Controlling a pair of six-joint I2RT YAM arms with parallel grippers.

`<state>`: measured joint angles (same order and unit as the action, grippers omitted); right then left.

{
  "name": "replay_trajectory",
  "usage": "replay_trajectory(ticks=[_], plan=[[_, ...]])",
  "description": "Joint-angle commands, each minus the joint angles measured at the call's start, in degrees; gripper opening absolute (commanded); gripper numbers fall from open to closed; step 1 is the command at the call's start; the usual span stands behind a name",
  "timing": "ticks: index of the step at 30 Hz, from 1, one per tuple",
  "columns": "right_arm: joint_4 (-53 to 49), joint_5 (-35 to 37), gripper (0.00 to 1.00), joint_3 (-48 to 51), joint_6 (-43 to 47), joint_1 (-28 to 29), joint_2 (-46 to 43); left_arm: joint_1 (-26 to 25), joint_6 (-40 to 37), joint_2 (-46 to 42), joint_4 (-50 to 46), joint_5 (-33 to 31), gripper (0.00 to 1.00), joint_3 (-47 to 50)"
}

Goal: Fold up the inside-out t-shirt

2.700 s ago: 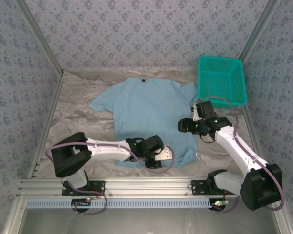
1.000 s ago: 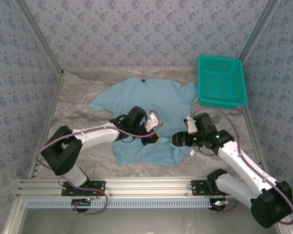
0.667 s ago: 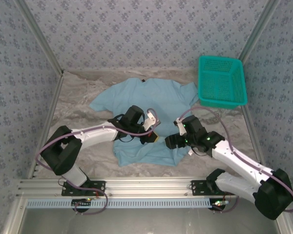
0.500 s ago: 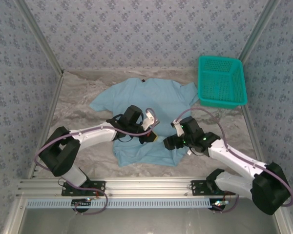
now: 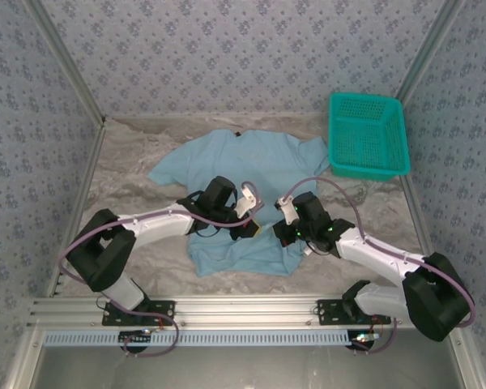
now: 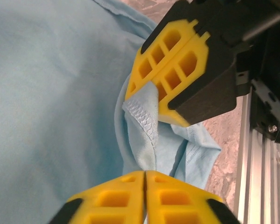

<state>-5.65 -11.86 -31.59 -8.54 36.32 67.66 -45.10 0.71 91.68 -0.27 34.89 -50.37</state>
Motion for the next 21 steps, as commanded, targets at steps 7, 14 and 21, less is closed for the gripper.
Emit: replay_trajectory(ticks=[7,14,21], plan=[[-0.75,-0.27,0.0,0.29,0.08,-0.2,-1.21,0.05,-3.58,3.85,0.32,1.45,0.32,-1.1],[-3.19,2.51,0.01,-0.71,-1.87,-0.55,-3.88,-0.18,-2.72,5.8,0.12,1.02,0.04,-3.02],[-14.43,11.82,0.55,-1.95,-7.43,7.49,-22.42,-0.3,10.18,-8.42,-4.32,-9.02,0.0,-4.95]])
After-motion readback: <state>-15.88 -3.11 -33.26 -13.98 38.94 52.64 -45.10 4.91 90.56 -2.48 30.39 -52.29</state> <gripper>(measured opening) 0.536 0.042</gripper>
